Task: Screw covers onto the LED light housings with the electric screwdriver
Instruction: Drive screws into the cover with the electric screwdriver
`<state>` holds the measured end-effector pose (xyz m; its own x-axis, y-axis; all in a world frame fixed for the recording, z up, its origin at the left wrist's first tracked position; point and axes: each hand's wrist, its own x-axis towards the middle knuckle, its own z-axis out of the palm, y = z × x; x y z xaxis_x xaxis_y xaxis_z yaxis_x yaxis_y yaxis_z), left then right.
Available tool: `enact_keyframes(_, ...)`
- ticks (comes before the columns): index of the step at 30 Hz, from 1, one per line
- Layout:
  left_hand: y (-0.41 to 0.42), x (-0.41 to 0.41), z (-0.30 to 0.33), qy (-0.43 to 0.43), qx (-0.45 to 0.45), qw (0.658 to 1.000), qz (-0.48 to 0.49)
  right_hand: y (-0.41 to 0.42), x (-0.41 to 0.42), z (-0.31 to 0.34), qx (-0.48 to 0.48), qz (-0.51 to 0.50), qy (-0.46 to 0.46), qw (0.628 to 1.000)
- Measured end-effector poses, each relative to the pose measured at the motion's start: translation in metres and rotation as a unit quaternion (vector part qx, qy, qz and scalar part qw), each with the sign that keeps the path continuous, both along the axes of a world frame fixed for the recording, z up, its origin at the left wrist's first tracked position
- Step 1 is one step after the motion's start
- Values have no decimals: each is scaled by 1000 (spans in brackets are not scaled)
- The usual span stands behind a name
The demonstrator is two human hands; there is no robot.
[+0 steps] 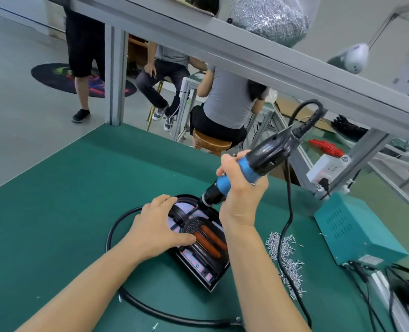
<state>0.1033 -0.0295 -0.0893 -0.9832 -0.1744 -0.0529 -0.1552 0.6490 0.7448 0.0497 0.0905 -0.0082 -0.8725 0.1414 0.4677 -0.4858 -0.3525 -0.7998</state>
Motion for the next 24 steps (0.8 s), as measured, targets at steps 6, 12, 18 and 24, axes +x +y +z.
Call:
enact_keyframes(6, 31, -2, 20, 194, -137, 971, 5, 64, 10, 23, -87, -124, 43, 987)
enact_keyframes(12, 139, -27, 44, 230, -271, 919, -173, 142, 33, 38, -141, -204, 62, 967)
enact_keyframes(18, 195, -38, 31, 84, -333, 914, -217, 180, 44, 26, -134, -250, 37, 958)
enact_keyframes(24, 202, -42, 8, 96, -340, 916, -192, 199, 47, 15, -134, -268, 36, 953)
